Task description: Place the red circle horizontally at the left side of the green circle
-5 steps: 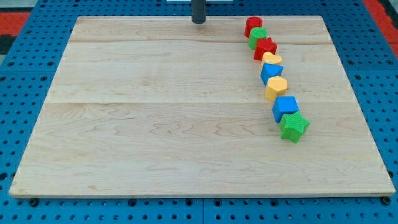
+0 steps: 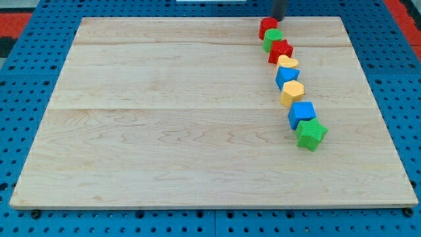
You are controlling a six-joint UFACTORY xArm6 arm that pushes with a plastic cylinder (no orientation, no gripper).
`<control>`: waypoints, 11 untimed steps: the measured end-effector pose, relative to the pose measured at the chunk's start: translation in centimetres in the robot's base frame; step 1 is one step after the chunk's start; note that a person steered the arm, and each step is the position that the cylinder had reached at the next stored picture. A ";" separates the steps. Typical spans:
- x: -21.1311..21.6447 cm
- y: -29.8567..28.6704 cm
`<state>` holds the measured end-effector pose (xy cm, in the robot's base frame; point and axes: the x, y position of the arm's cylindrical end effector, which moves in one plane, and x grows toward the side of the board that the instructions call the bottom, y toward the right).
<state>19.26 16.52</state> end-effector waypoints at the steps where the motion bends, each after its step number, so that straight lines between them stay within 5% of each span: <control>1: 0.2 1.2; 4: 3.4 -3.2; 6: 3.3 -11.4; 7: 1.8 -4.4; 9: 4.1 -12.0; 11: 5.4 -12.3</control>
<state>24.68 4.22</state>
